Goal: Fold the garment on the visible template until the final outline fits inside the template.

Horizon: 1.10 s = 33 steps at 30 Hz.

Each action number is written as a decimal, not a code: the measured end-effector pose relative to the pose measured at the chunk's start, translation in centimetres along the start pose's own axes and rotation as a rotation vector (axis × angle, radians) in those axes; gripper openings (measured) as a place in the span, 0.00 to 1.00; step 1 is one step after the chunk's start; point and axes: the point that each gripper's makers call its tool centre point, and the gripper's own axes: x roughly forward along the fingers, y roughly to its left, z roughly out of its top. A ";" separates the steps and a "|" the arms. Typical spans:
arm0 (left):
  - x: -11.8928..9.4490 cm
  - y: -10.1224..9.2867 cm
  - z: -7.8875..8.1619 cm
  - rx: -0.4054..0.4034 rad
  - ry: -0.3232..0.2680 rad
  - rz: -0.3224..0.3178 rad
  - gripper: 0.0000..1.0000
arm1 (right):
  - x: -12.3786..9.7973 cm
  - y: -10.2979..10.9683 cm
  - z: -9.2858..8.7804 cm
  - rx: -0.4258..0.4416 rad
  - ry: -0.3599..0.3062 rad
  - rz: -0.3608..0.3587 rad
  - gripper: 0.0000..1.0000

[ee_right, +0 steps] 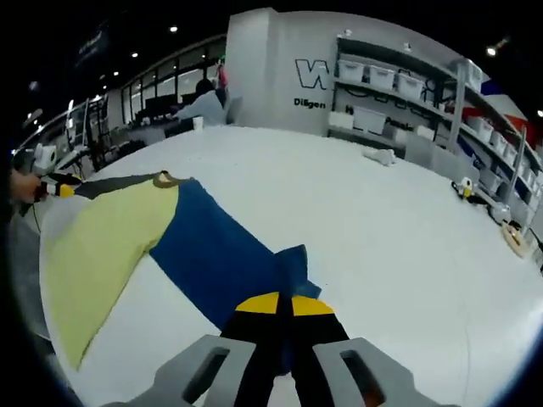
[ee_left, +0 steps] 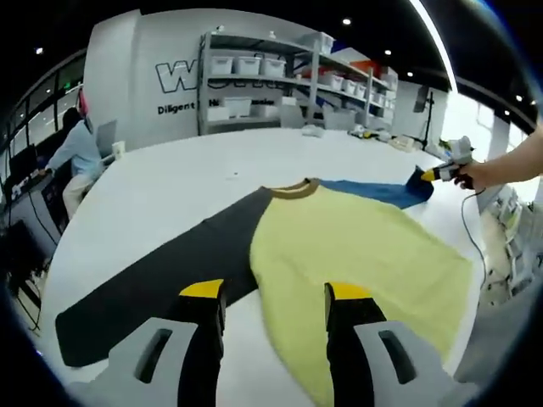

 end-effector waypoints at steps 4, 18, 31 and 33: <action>0.4 -1.3 0.1 0.017 0.005 -0.022 0.47 | 1.3 3.1 0.5 -0.128 0.018 0.029 0.00; 0.4 -2.3 -0.4 0.027 0.026 -0.029 0.45 | 5.5 12.7 -2.1 -0.646 0.144 0.139 0.00; 0.5 -2.8 -0.6 0.020 0.030 -0.027 0.44 | 3.8 13.7 -2.5 -0.711 0.128 0.116 0.11; 0.5 -2.8 -0.7 0.019 0.032 -0.028 0.44 | 3.1 13.3 -2.3 -0.697 0.114 0.101 0.15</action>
